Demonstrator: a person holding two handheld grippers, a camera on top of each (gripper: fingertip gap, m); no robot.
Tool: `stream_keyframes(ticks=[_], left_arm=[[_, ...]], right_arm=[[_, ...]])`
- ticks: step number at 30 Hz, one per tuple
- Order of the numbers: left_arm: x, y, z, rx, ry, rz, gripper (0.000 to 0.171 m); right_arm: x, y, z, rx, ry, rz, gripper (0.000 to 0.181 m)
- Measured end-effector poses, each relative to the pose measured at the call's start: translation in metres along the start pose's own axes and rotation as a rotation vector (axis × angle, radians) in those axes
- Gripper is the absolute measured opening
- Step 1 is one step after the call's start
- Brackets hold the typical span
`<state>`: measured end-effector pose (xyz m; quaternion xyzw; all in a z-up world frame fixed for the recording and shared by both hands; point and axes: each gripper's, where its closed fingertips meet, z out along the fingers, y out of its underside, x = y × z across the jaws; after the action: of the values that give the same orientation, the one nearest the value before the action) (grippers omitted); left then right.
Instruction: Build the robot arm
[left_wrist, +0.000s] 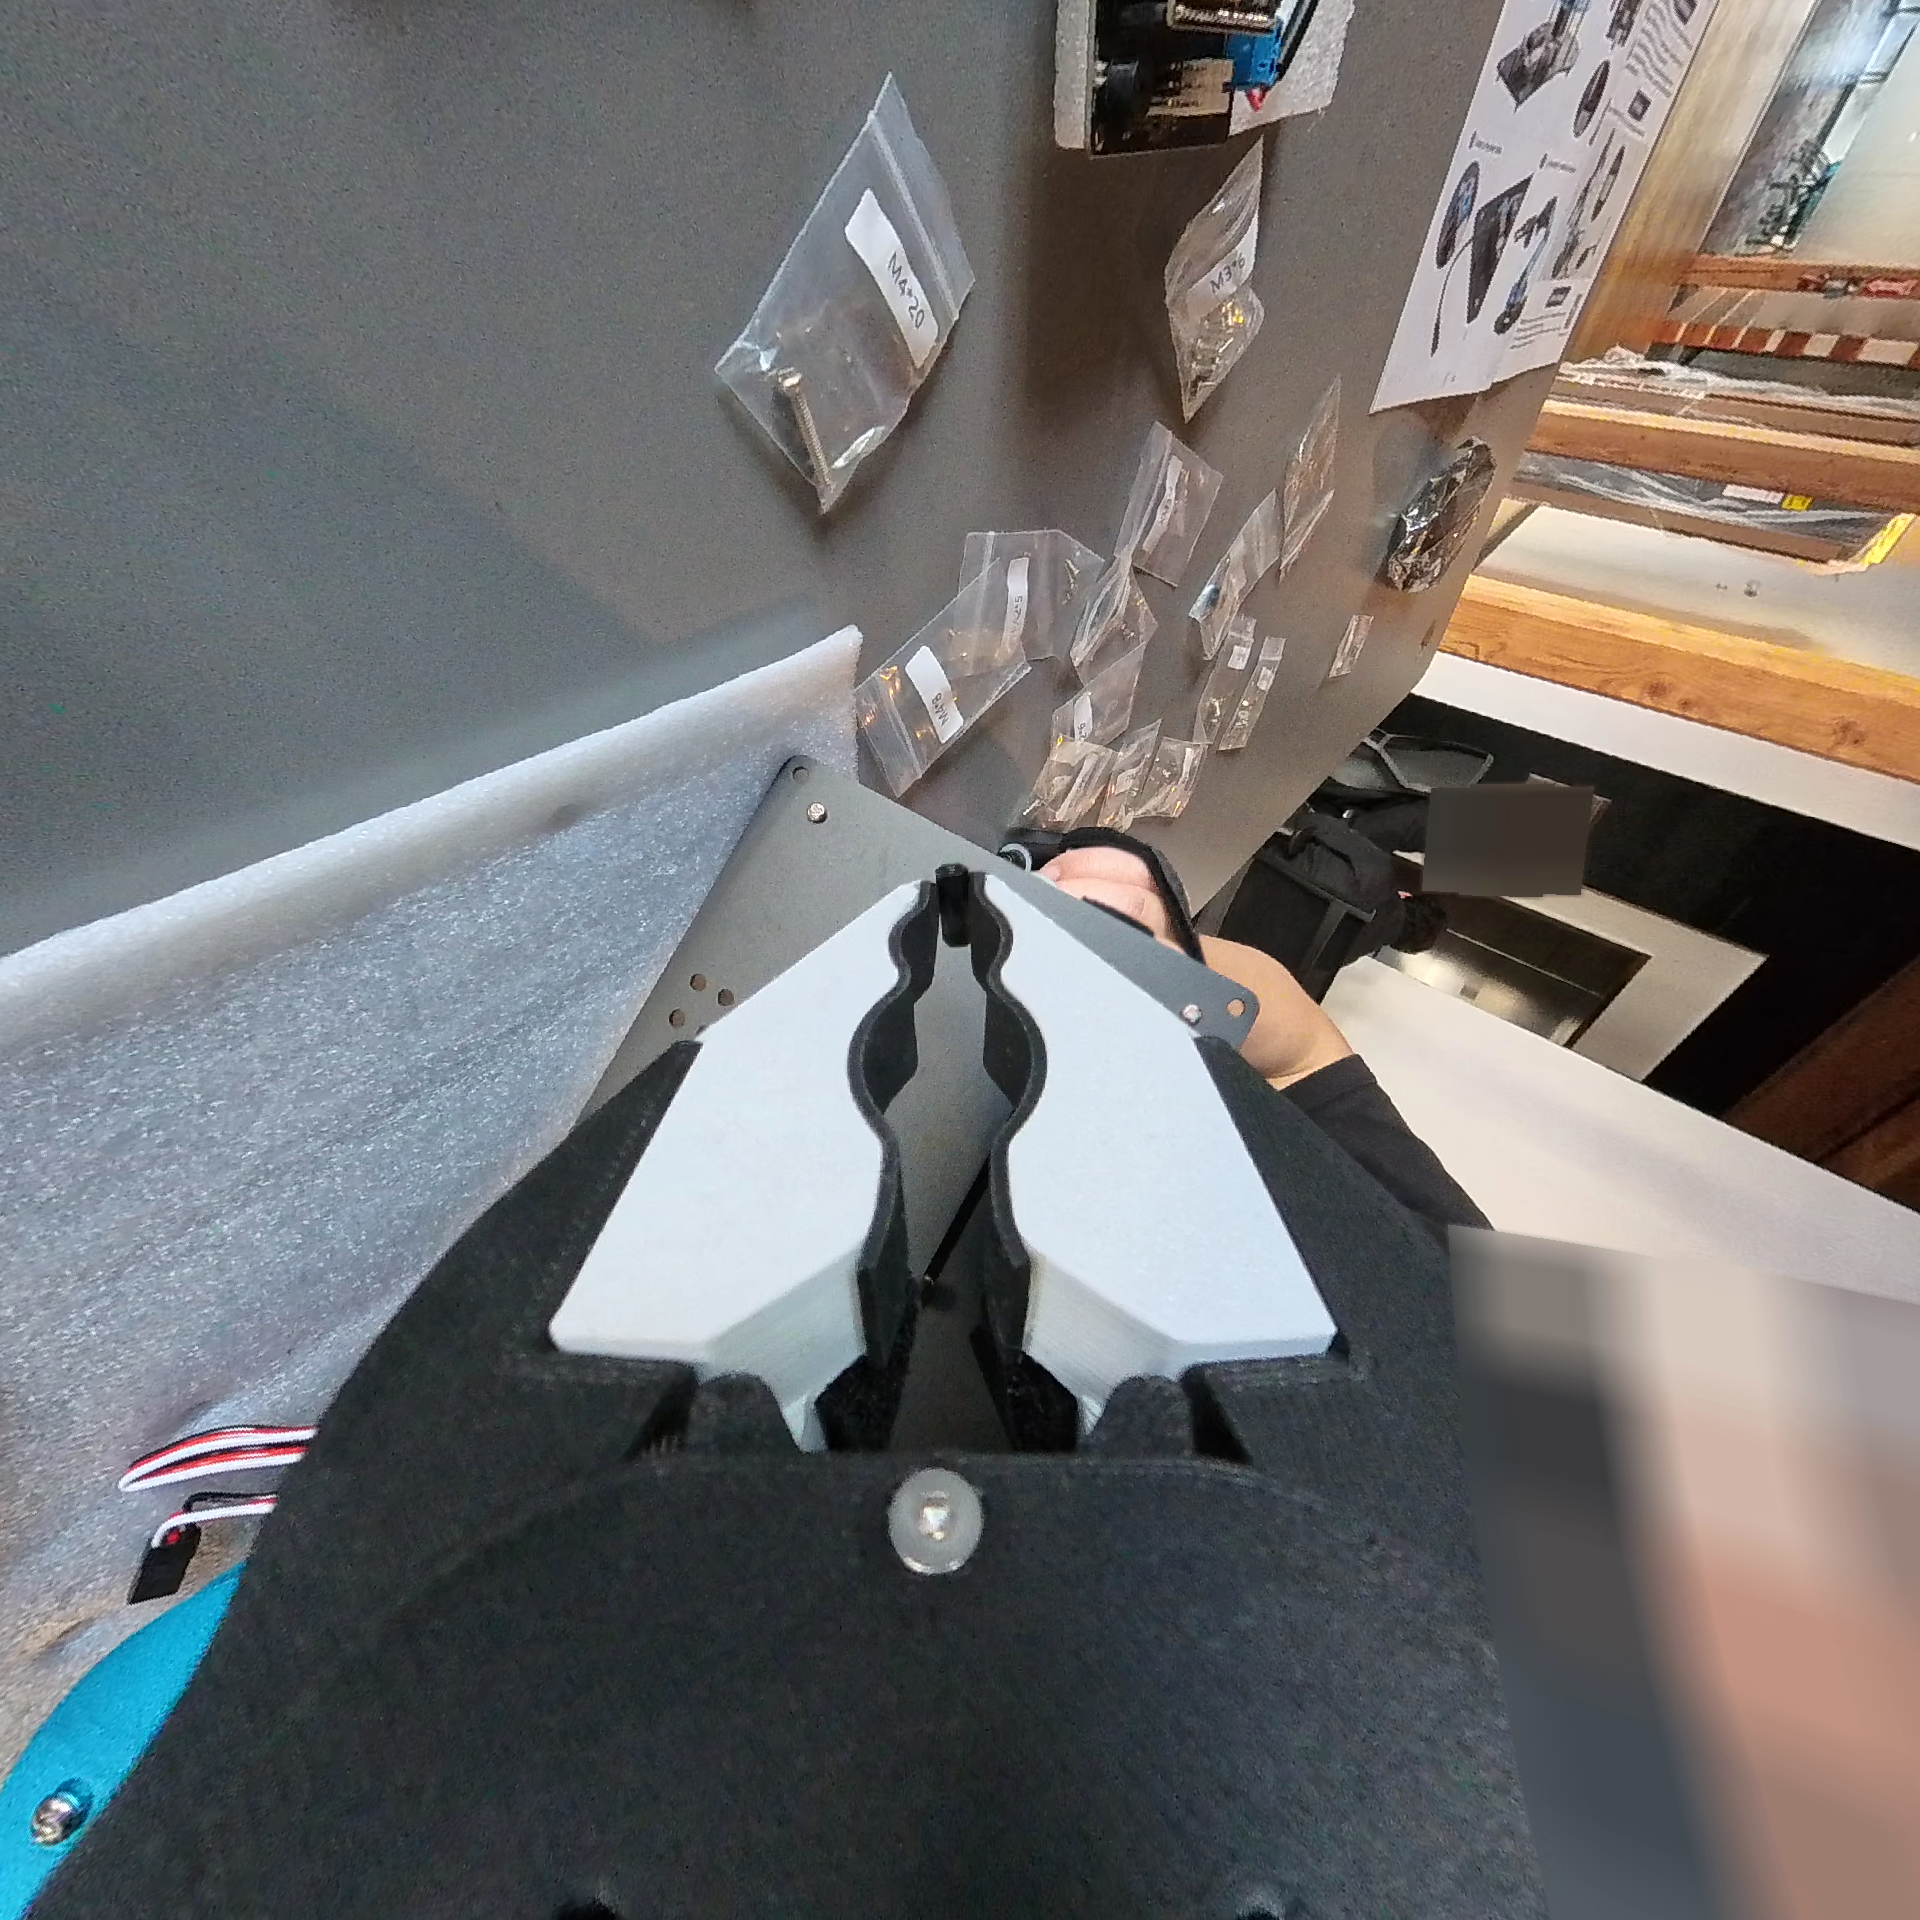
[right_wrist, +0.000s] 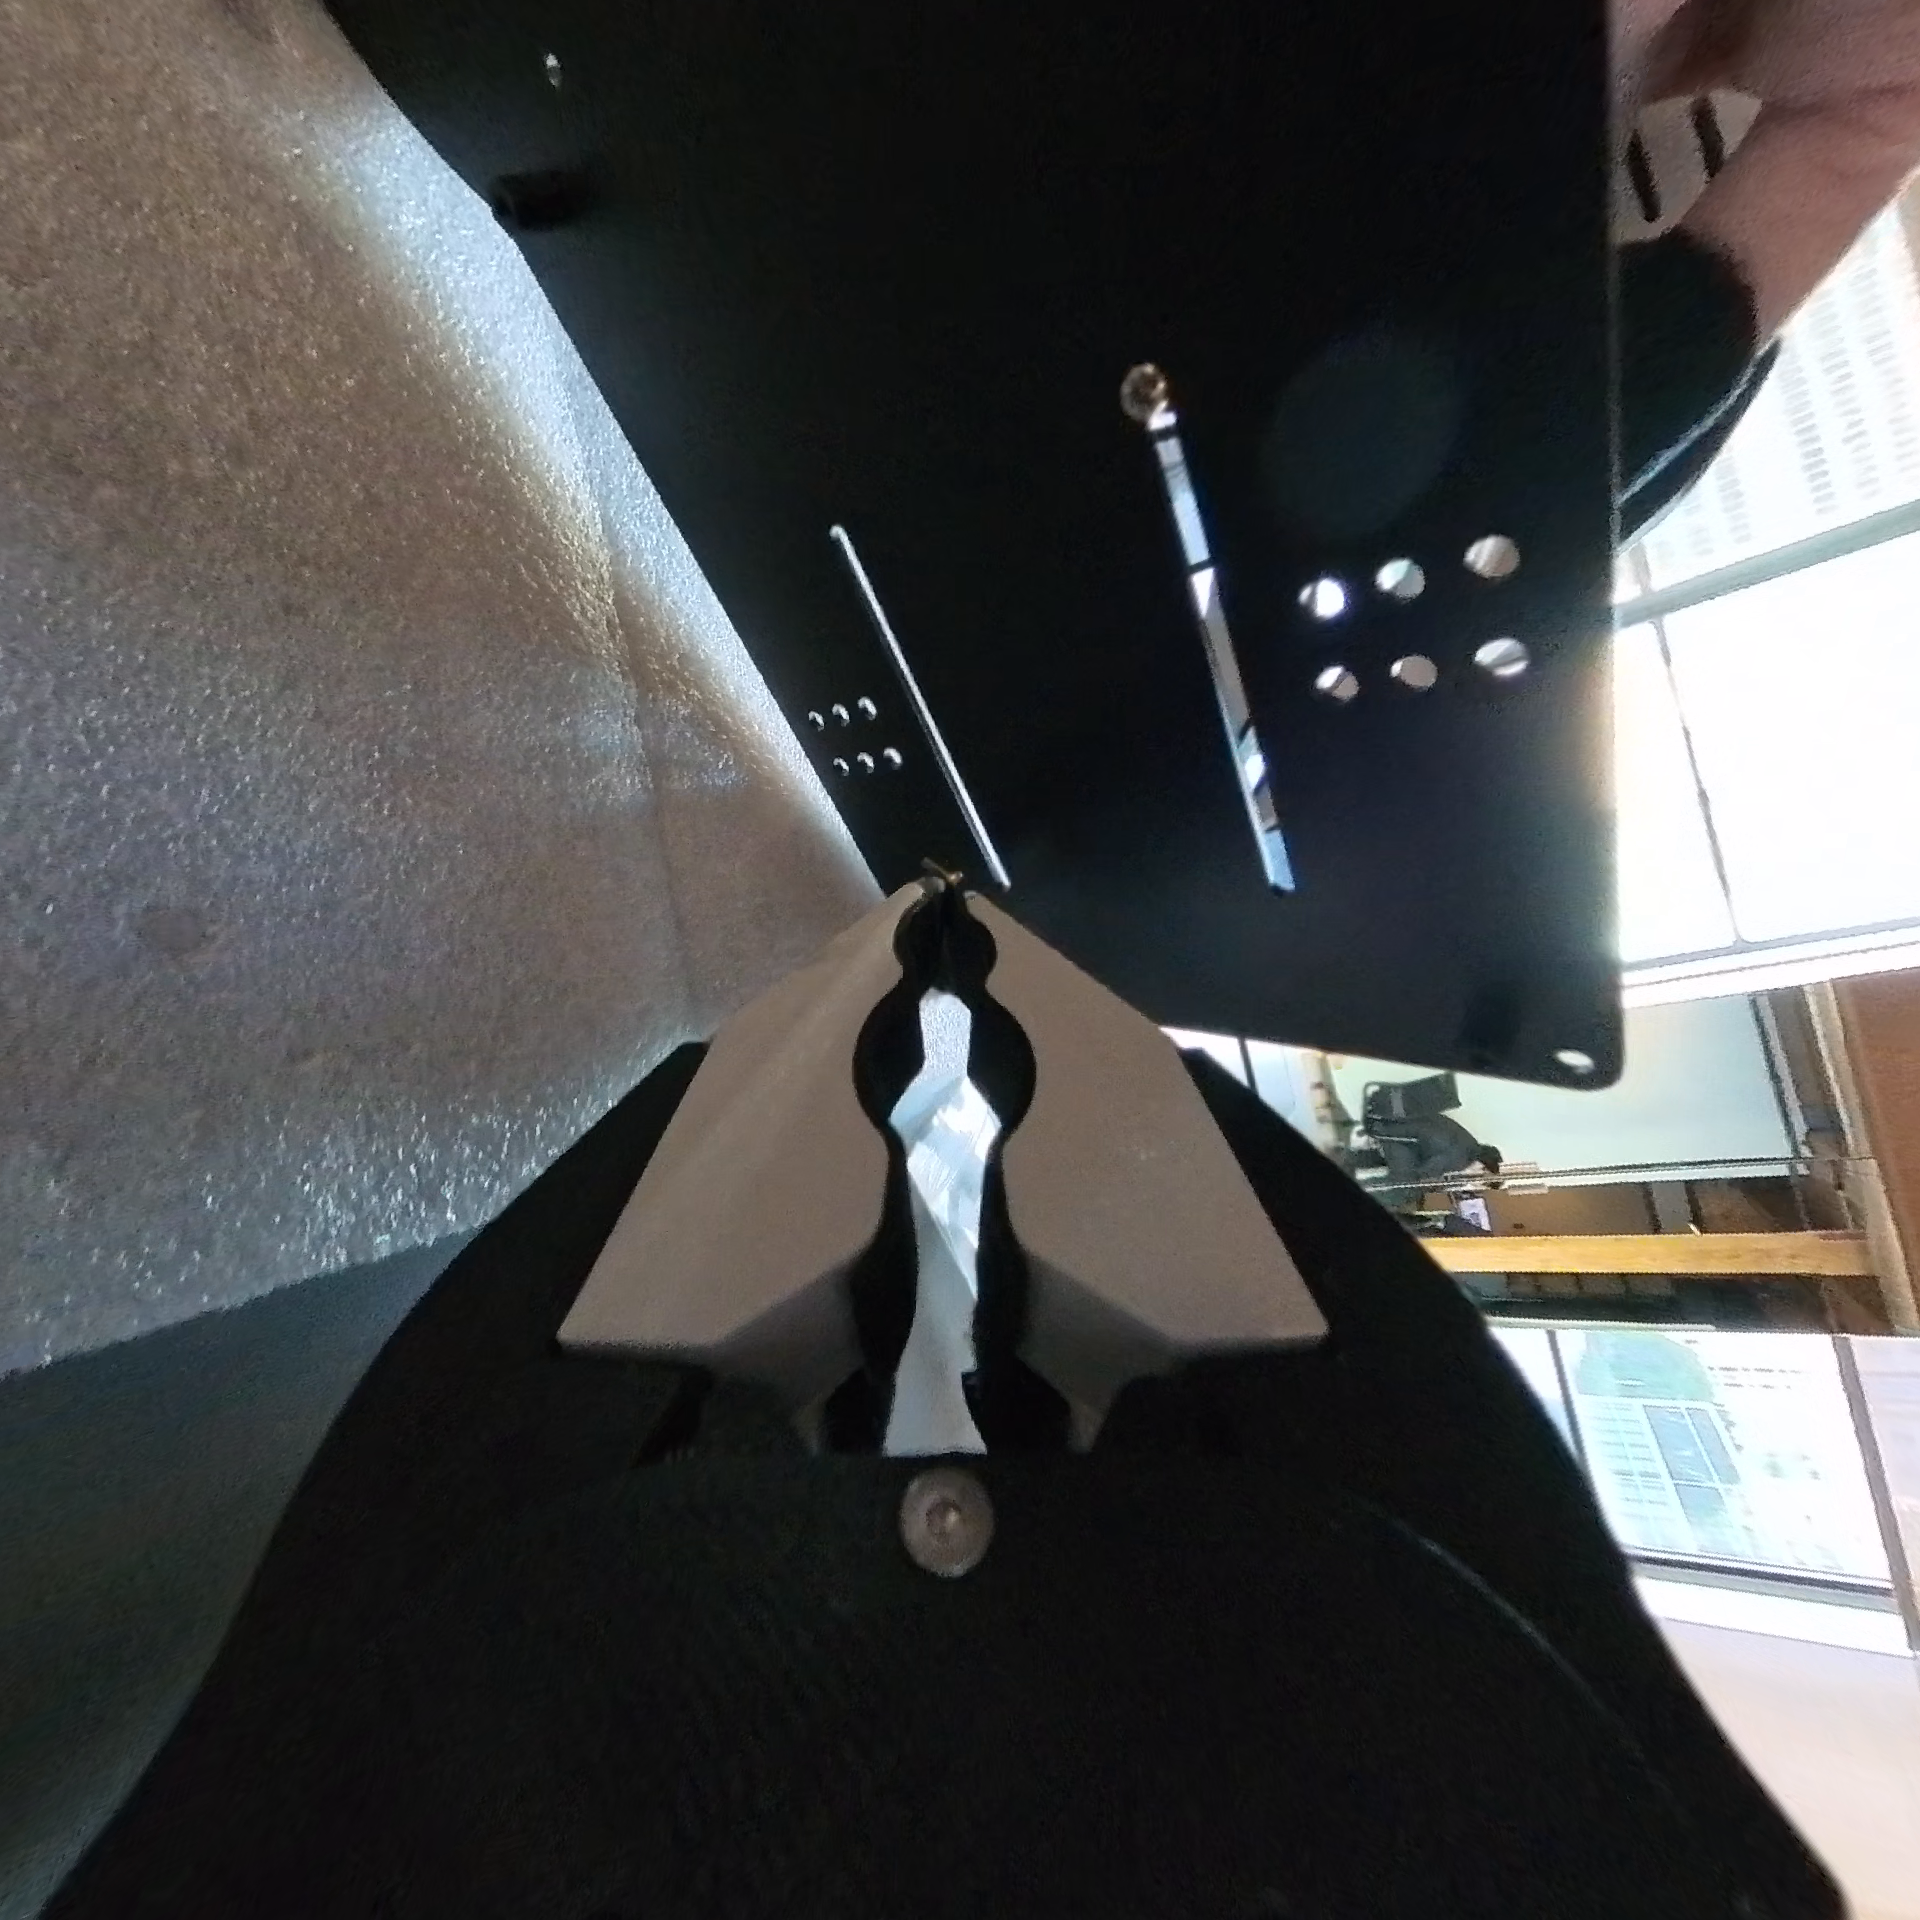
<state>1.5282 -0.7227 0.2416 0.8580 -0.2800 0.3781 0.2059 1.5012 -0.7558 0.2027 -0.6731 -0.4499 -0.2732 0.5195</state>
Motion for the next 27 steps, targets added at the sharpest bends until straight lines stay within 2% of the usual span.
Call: stream_keyframes(ticks=[6, 11, 16, 20, 22, 27], left_arm=[[0.002, 0.002, -0.004, -0.002, 0.000, 0.010, 0.004], [0.006, 0.001, -0.009, 0.000, 0.001, 0.023, 0.004], [0.010, 0.001, -0.012, 0.007, 0.001, 0.037, 0.004], [0.015, 0.000, -0.014, 0.019, -0.003, 0.050, 0.004], [0.018, 0.000, -0.015, 0.025, -0.003, 0.061, 0.004], [0.030, -0.002, -0.016, 0.031, 0.001, 0.089, 0.004]], right_arm=[[-0.017, 0.011, -0.006, -0.093, -0.134, 0.048, 0.000], [-0.030, 0.011, -0.013, -0.143, -0.282, -0.083, 0.000], [-0.033, 0.011, -0.019, -0.197, -0.476, -0.125, 0.000], [-0.033, 0.013, -0.025, -0.160, -0.584, -0.162, 0.011], [-0.028, 0.016, -0.026, -0.134, -0.581, -0.141, 0.011], [-0.023, 0.001, -0.025, 0.091, -0.610, -0.019, 0.014]])
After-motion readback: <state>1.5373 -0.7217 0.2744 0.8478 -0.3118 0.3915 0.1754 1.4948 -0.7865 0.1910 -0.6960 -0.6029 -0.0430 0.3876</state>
